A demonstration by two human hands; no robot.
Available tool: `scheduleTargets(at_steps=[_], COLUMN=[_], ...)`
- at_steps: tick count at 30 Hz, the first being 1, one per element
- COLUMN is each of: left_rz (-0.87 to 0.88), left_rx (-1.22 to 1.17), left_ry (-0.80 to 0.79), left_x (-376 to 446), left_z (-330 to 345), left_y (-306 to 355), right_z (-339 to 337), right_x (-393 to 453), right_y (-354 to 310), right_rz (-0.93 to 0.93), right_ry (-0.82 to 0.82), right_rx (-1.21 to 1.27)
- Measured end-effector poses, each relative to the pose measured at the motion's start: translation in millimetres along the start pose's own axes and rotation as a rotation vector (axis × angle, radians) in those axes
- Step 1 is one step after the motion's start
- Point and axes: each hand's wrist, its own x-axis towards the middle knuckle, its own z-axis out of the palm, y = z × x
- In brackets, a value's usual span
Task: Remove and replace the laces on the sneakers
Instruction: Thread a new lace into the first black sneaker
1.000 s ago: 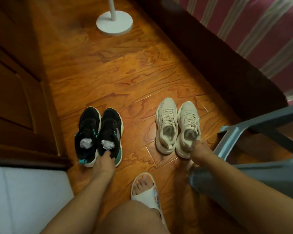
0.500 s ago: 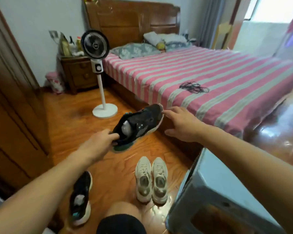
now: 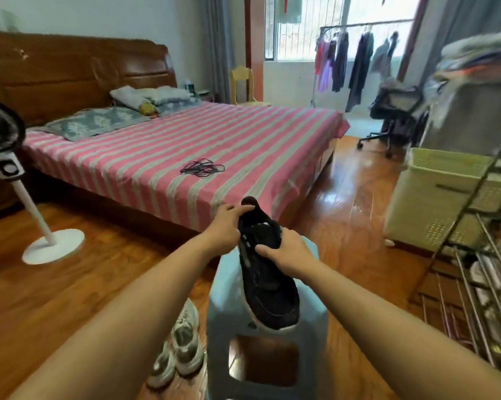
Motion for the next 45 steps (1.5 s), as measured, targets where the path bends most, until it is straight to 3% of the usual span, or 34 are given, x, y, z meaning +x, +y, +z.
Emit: scheduleTargets(at_steps=[3, 6, 10, 13, 16, 19, 24, 30, 34, 38, 41, 43, 45], left_rz=[-0.115, -0.202, -0.332, -0.397, -0.388, -0.359, -0.348, -0.324, -0.354, -0.366, -0.325, -0.288, -0.260], left_rx=[-0.479, -0.651, -0.510, -0.487, -0.386, -0.119, 0.095, 0.115, 0.076, 0.082, 0.022, -0.022, -0.068], left_ry=[-0.076, -0.096, 0.018, 0.146, 0.243, 0.296, 0.256, 0.232, 0.210, 0.176, 0.189, 0.227, 0.248], left_x=[-12, -36, -38, -35, -24, 5, 93, 183, 191, 169, 151, 133, 114], left_z=[50, 63, 23, -31, -82, -108, -117, -131, -118, -102, -105, -112, -120], left_y=[7, 13, -2, -4, -18, -69, -188, -303, -350, -348, -306, -260, -214], right_z=[2, 8, -20, -47, -34, 18, 125, 199, 232, 227, 179, 119, 60], right_x=[9, 13, 24, 57, 109, 180, 344, 507, 532, 509, 461, 423, 384], right_y=[27, 40, 8, -38, -86, -114, -93, -59, -44, -66, -103, -131, -154], right_rz=[0.180, 0.250, 0.302, 0.115, -0.019, -0.158, -0.251, -0.179, -0.235, -0.227, -0.148, -0.057, 0.010], right_ry=[0.073, 0.045, -0.011, 0.083, -0.106, -0.215, -0.321, -0.283, -0.255, -0.246, 0.048, 0.393, 0.520], right_rx=[-0.071, -0.053, -0.168, -0.188, -0.227, -0.414, -0.835, -0.876, -1.037, -1.133, -0.816, -0.325, 0.090])
